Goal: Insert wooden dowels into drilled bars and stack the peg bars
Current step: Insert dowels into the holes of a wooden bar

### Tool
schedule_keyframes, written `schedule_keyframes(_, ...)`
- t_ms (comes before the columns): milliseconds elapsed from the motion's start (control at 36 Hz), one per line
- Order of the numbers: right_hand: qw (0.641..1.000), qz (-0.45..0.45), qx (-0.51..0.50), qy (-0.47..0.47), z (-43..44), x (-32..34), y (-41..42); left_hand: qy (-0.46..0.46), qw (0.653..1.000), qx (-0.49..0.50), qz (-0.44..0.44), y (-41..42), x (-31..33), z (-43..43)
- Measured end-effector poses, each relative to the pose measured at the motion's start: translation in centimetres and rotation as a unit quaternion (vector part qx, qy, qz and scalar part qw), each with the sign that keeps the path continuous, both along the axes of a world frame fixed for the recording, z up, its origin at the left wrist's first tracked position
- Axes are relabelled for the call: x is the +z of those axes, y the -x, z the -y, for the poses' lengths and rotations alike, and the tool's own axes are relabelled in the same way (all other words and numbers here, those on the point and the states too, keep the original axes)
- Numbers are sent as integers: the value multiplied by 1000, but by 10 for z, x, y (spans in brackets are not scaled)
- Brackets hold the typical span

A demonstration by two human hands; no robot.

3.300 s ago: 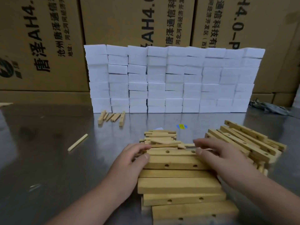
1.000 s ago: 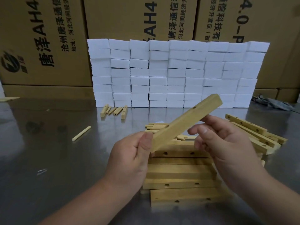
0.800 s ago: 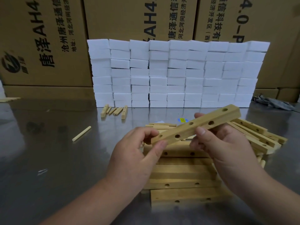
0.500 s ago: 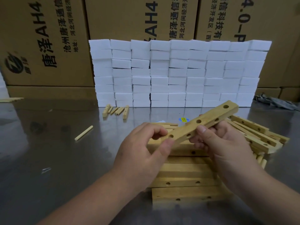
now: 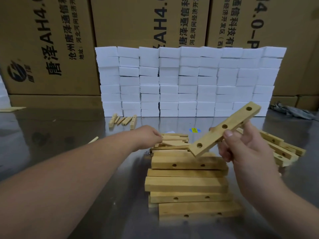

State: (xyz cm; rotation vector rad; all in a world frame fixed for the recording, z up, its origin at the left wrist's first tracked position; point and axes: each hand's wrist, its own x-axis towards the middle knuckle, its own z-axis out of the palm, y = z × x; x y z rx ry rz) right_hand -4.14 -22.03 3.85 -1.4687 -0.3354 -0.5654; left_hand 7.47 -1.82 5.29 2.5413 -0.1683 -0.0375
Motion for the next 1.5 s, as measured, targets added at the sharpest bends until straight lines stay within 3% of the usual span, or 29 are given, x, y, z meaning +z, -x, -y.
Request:
schedule_keyframes(83, 1000, 0, 0, 14, 1, -2, -2, 42, 999, -32, -3, -1, 3, 10)
schedule_keyframes(250, 1000, 0, 5, 21, -1, -2, -2, -52, 996, -74, 5, -4, -2, 18)
schedule_keyframes(417, 1000, -10, 2, 16, -2, -2, -2, -68, 990, -62, 106, -1, -2, 15)
schedule_keyframes(556, 1000, 0, -6, 25, -3, -3, -1, 76, 981, -29, 174, 20, 15, 10)
schedule_keyframes(667, 998, 19, -51, 42, -3, -3, -1, 248, 941, -25, 230, 56, 18, 2)
schedule_keyframes(722, 996, 20, -68, 45, -2, -3, -1, 283, 926, -36, 247, 80, 9, 0)
schedule_keyframes(806, 997, 17, -62, 37, -3, -2, 1, 273, 920, -63, 274, 113, -9, -3)
schedule_keyframes(1083, 995, 35, -53, 71, -8, -4, 8, 117, 888, -158, 416, 132, -21, -2)
schedule_keyframes(1278, 977, 41, -44, 204, -15, -7, 13, 170, 858, -86, 478, 132, -22, -5)
schedule_keyframes(1500, 970, 1, 11, 244, -19, 0, 21, 198, 863, -35, 464, 124, -25, -12)
